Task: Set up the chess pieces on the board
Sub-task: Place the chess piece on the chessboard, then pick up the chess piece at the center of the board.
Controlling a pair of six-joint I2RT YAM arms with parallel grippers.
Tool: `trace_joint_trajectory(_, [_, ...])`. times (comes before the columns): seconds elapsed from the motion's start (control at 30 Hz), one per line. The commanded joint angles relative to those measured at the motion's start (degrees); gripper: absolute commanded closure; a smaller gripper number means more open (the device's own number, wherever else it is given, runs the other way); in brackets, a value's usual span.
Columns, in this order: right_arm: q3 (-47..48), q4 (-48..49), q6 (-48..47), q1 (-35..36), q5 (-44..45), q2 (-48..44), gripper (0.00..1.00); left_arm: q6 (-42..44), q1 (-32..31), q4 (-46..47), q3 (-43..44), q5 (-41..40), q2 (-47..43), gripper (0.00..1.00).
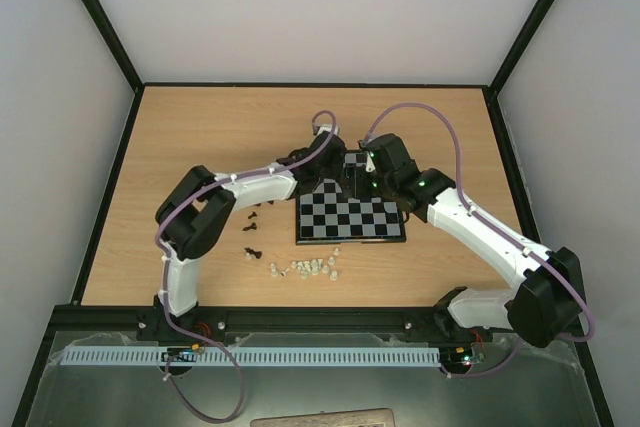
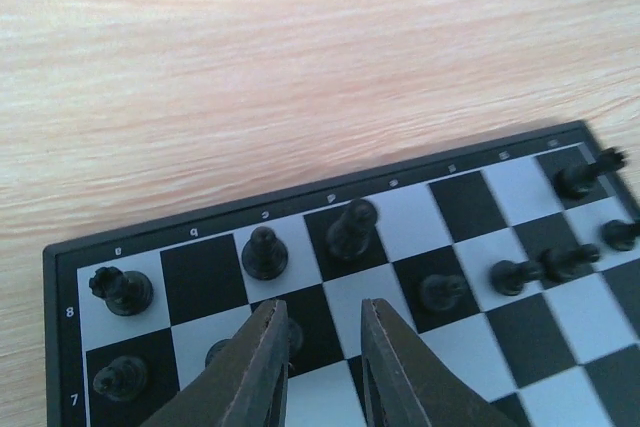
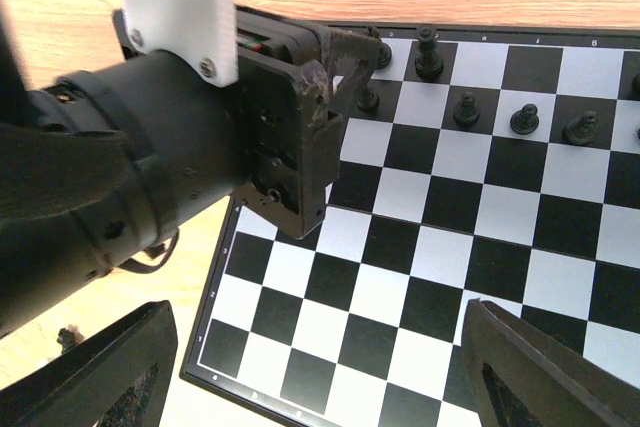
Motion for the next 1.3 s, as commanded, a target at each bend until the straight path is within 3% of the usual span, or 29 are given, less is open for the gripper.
trace_joint_trajectory(0.0, [-0.8,-0.4,0.2,-0.2,-0.5,0.0,0.21,0.4,-0.5,-1.0,-1.0,0.4,-5.2,0.76])
trace_joint_trajectory(0.13, [-0.8,-0.2,0.2,-0.2,-2.0,-0.4,0.21,-0.4,-0.5,-6.0,-1.3,-1.4,-11.0,0.70])
trace_joint_trajectory(0.27, [-1.0,0.3,0.0,-0.2,-5.1,0.6,0.21,-2.5,0.4,-14.0,-5.1,-6.1,-19.8,0.56])
trace_joint_trajectory(0.43, [-0.6,4.2,0.8,-0.2,-12.5,4.8,0.22,-8.6,6.8,-21.4,-15.0,-4.1,-30.1,0.47])
trace_joint_trajectory(0.73, [7.4,7.6,1.9,3.2,-19.1,19.8,0.28,-9.6,21.3,-17.2,-31.7,10.2,-38.1,0.48])
trace_joint_trajectory(0.9, [11.2,7.5,2.4,5.4,-18.8,24.8,0.31,-8.7,23.9,-14.2,-33.0,15.6,-32.6,0.61])
trace_joint_trajectory(1.0, [13.1,6.8,2.2,5.9,-19.2,27.4,0.35,-8.7,27.5,-10.8,-34.8,23.4,-28.9,0.66])
trace_joint_trajectory(1.1, [15.5,6.2,1.9,6.6,-20.4,30.0,0.43,-9.0,28.5,-9.5,-36.0,25.2,-27.9,0.66])
trace_joint_trajectory(1.27, [18.7,6.3,1.8,7.8,-21.6,34.5,0.43,-10.2,29.1,-9.5,-38.0,24.7,-31.6,0.64])
